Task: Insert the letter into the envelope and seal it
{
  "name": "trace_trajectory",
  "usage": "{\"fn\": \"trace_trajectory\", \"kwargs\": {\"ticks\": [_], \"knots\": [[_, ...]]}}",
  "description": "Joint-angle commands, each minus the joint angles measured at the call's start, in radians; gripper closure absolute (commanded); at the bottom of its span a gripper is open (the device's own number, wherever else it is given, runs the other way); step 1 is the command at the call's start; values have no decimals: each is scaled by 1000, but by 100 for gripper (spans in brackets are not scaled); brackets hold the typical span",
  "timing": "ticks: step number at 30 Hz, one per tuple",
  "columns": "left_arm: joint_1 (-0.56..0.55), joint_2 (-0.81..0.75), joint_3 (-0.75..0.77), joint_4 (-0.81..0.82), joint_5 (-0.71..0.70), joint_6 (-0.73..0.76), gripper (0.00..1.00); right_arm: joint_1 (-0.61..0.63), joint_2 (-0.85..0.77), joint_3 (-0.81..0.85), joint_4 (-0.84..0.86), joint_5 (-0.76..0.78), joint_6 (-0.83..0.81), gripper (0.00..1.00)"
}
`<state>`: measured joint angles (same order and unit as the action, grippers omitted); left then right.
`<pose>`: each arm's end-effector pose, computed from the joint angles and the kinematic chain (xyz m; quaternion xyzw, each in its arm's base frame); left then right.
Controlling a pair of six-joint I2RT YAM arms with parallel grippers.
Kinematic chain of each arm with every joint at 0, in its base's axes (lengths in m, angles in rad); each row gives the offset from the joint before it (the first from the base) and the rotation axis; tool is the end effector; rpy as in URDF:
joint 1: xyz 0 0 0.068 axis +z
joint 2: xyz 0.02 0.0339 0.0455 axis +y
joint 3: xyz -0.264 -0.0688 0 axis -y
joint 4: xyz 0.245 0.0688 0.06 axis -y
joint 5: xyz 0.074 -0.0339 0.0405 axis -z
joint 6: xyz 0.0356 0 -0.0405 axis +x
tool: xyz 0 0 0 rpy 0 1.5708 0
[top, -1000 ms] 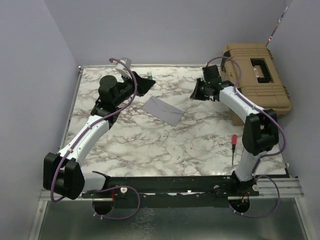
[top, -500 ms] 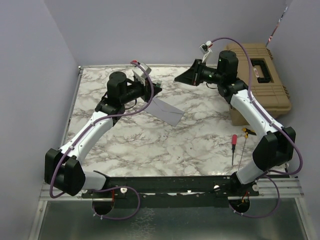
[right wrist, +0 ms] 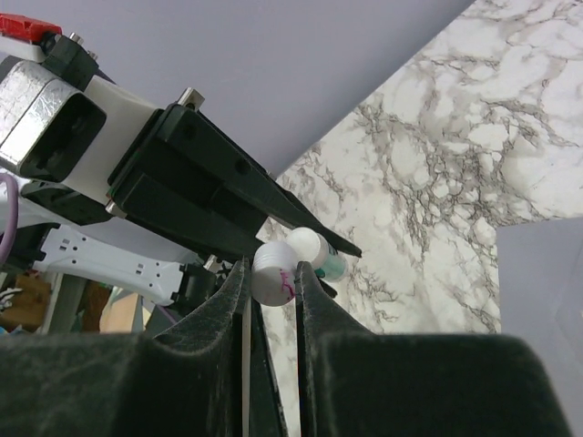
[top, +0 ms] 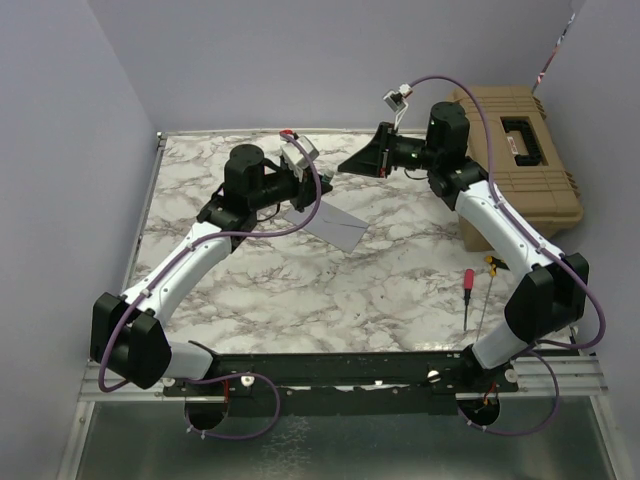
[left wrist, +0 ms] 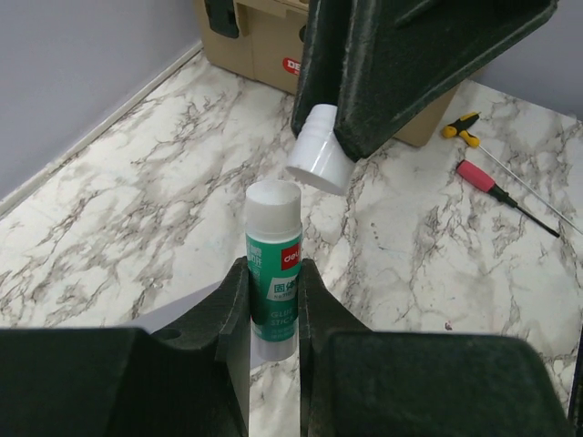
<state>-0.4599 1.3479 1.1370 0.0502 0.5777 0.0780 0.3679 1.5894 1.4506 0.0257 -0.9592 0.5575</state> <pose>0.2748 -0.1578 0.3617 0.3720 0.6547 -0.3309 0.5688 0.3345 0.1602 0.3923 -0.2433 0.6879 0.5717 0.3751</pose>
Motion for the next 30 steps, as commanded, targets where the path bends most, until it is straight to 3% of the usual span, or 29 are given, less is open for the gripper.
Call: {"fn": "trace_trajectory", "kwargs": {"ticks": [1,17,30], "knots": [[-24,8,28,7,40,17,100,11,-18,0,24,-7,9,99],[-38,-20,-8,59,-52,-9,100,10,-56,-12,-56,120,-39,99],[-55,-24,-21,99,-54,-41,100,11,-42,-16,-50,87,-22,99]]}}
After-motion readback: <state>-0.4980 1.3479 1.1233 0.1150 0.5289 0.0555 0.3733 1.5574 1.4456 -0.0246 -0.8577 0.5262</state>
